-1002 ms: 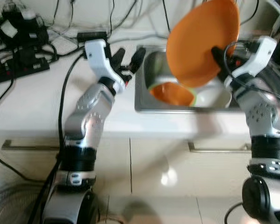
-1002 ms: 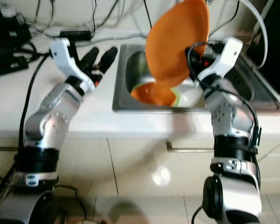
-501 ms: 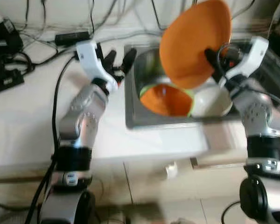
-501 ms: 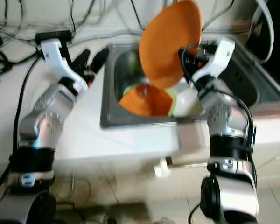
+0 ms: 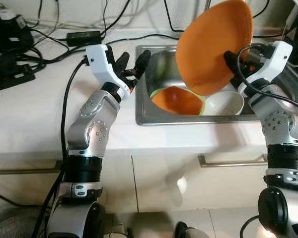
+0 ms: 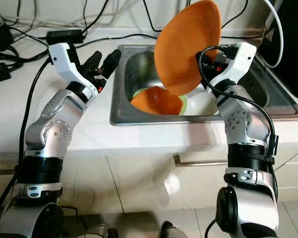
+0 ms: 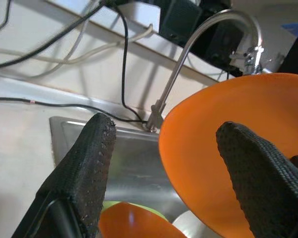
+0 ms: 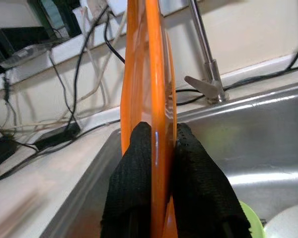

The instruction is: Kitchen organization

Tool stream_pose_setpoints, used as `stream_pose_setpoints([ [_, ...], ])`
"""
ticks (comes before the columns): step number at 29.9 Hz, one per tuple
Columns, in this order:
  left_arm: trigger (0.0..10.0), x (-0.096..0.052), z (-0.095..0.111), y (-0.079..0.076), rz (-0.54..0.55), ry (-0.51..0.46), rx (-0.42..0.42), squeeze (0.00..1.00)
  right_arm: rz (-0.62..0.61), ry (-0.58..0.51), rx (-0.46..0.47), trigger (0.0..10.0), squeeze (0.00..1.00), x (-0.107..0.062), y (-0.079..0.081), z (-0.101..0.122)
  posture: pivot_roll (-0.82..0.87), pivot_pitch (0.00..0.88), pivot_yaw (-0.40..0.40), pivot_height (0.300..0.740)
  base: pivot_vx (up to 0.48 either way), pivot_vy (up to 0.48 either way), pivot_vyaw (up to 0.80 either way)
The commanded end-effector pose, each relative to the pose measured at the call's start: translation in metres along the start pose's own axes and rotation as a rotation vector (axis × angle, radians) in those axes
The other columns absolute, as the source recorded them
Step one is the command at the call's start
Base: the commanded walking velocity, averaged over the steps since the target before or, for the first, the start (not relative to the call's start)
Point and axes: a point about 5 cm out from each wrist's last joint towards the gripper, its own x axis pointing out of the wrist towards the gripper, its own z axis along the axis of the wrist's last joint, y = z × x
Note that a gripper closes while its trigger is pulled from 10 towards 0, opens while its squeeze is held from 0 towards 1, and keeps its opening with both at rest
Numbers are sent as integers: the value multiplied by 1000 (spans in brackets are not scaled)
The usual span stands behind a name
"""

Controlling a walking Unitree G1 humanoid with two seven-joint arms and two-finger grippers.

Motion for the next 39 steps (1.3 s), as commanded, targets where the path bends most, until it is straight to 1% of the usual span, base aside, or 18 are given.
stream_pose_setpoints([
  [1, 10000, 2, 2, -4, -15, -2, -3, 0, 23, -34, 1, 0, 0, 2, 3, 12, 24, 79, 18, 740, 0, 0, 0],
  [9, 10000, 0, -1, -4, -28, 23, 7, 0, 27, -10, 7, 0, 0, 4, 2, 11, 26, 78, 18, 740, 0, 0, 0],
  [13, 10000, -2, -4, -3, -49, 59, 36, 0, 34, 8, -5, 0, 0, 6, 2, 11, 32, 80, 18, 740, 0, 0, 0],
  [15, 10000, -5, -8, -3, -92, 103, 71, 0, 34, 21, -5, 0, 0, 9, 2, 10, 36, 82, 17, 740, 0, 0, 0],
  [17, 10000, -5, -9, -3, -100, 110, 77, 0, 34, 24, -5, 0, 0, 10, 2, 10, 37, 83, 18, 740, 0, 0, 0],
  [18, 10000, -7, -11, -4, -118, 130, 91, 0, 34, 38, -7, 0, 0, 11, 2, 8, 41, 86, 18, 740, 0, 0, 0],
  [20, 10000, -7, -11, -4, -118, 130, 91, 0, 34, 38, -7, 0, 0, 11, 2, 8, 41, 86, 18, 740, 0, 0, 0],
  [21, 10000, -9, -13, -4, -133, 153, 97, 0, 33, 52, -9, 0, 0, 13, 2, 5, 45, 88, 21, 740, 0, 0, 0],
  [22, 10000, -12, -18, -4, -171, 193, 125, 0, 29, 83, -20, 0, 0, 18, 2, 0, 52, 92, 22, 740, 0, 0, 0],
  [26, 10000, -14, -18, -5, -186, 204, 135, 0, 23, 96, -22, 0, 0, 21, 3, -2, 58, 97, 23, 740, 0, 0, 0],
  [31, 10000, -16, -18, -11, -210, 211, 136, 0, -22, 152, 5, 0, 0, 29, 0, -9, 71, 115, 27, 740, 0, 0, 0],
  [33, 10000, -16, -18, -11, -210, 211, 136, 0, -22, 152, 5, 0, 0, 29, 0, -9, 71, 115, 27, 740, 0, 0, 0],
  [36, 10000, -23, -21, -16, -251, 249, 132, 0, -86, 234, 16, 0, 0, 31, -9, -25, 103, 132, 31, 740, 0, 0, 0],
  [37, 10000, -23, -21, -16, -251, 249, 132, 0, -86, 234, 16, 0, 0, 31, -9, -25, 103, 132, 31, 740, 0, 0, 0],
  [39, 10000, -27, -22, -18, -277, 276, 138, 0, -112, 279, 34, 0, 0, 32, -13, -33, 123, 136, 35, 740, 0, 0, 0],
])
